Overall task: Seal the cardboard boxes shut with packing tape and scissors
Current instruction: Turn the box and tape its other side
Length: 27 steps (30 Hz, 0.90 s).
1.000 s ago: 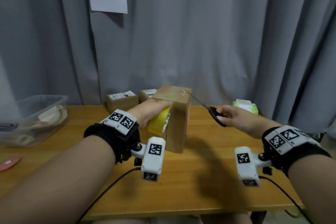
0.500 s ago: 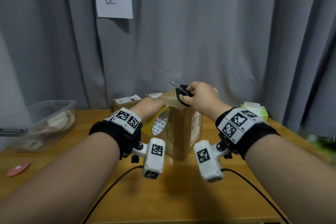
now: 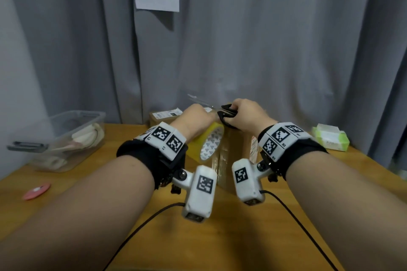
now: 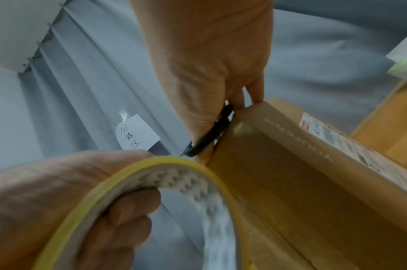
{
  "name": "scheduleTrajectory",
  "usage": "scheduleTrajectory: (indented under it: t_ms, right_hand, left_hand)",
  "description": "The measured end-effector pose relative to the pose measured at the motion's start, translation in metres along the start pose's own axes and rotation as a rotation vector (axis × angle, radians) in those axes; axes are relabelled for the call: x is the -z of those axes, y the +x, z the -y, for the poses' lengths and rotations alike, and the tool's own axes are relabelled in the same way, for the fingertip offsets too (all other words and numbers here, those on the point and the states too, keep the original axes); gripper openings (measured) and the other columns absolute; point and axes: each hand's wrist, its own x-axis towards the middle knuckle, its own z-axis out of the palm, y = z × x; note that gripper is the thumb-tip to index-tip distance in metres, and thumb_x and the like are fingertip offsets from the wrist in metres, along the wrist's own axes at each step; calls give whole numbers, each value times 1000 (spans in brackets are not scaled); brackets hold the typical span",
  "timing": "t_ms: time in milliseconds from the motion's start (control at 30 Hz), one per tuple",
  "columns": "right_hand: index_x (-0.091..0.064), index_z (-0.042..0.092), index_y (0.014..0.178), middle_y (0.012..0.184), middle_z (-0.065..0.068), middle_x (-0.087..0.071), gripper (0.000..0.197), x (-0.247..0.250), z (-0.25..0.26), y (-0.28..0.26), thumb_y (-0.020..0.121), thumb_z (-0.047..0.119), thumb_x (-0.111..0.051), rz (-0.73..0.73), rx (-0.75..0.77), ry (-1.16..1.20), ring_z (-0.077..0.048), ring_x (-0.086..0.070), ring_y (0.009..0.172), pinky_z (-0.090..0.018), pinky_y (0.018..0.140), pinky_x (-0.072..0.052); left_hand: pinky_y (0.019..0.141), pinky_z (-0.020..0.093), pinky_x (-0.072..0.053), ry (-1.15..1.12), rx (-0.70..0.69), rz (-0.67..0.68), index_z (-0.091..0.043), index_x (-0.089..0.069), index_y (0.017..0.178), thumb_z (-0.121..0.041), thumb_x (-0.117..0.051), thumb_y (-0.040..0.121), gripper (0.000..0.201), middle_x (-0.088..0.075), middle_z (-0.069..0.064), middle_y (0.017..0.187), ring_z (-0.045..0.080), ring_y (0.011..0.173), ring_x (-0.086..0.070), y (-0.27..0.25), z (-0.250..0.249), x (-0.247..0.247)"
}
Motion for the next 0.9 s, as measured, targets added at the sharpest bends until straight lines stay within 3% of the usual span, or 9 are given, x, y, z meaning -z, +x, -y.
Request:
scheduleTrajectory:
  t_ms: [67,200,267,467,533,667,767,833,900]
  right_hand:
    - [-52,23,93,90,2,-56,23,1,2,-2,84,38,-67,-3,-6,10,-19,-51,83,-26,69,-38]
    - [-52,24,94,91,3,-57,27,3,3,-4,81,42,-68,-4,-29,-5,-18,-53,83,-26,67,-40]
    - [-54,24,95,93,4,-60,29,2,2,-4,80,45,-68,-17,-47,-8,-18,-54,83,-27,66,-41]
    - [-57,19,107,97,1,-62,36,-1,6,-5,82,42,-67,-14,-52,24,-20,-58,89,-29,72,-48]
    - [-56,16,97,85,1,-61,31,9,6,-4,85,43,-66,51,-31,101,-19,-58,83,-27,68,-46]
    - [-51,17,73,64,2,-53,41,50,4,-20,85,55,-61,62,-19,243,-14,-52,63,-21,54,-37]
    - [-56,14,82,67,-1,-62,57,77,-14,-39,71,70,-61,456,-144,286,-15,-57,65,-26,63,-45]
    - [-57,13,86,77,-4,-65,81,89,-30,-50,43,80,-70,769,-288,271,-22,-60,77,-32,76,-50]
    - [-55,13,85,84,-7,-60,96,91,-46,-56,23,82,-75,961,-400,246,-25,-54,84,-39,90,-46]
  left_hand:
    - [49,18,-38,92,18,61,-14,-56,68,-28,-57,90,26,-55,1,67,11,58,-48,-4,6,0]
    - [56,17,-39,11,61,88,1,-63,111,-18,-57,92,28,-56,5,90,16,74,-52,-9,14,-4]
    - [56,19,-38,20,52,72,3,-59,118,-15,-56,92,31,-52,7,95,18,83,-49,-7,9,-10]
    - [70,26,-46,-43,113,12,-3,-63,107,-23,-57,92,26,-63,7,93,19,83,-59,-3,8,-13]
    - [74,29,-49,-87,120,-14,-1,-64,105,-27,-60,91,29,-66,10,96,22,86,-63,-2,6,-12]
    - [64,29,-53,-390,157,5,4,-68,99,-13,-63,84,23,-67,13,79,20,60,-61,-7,-3,-15]
    - [63,32,-54,-431,195,9,2,-67,90,-11,-59,86,15,-66,14,73,23,57,-61,-14,-8,-16]
    - [55,28,-52,-425,207,5,0,-63,83,-9,-57,85,11,-63,13,69,22,51,-58,-19,-12,-14]
    - [58,29,-49,-402,203,0,-3,-63,81,-9,-57,83,8,-60,15,71,23,53,-54,-19,-15,-13]
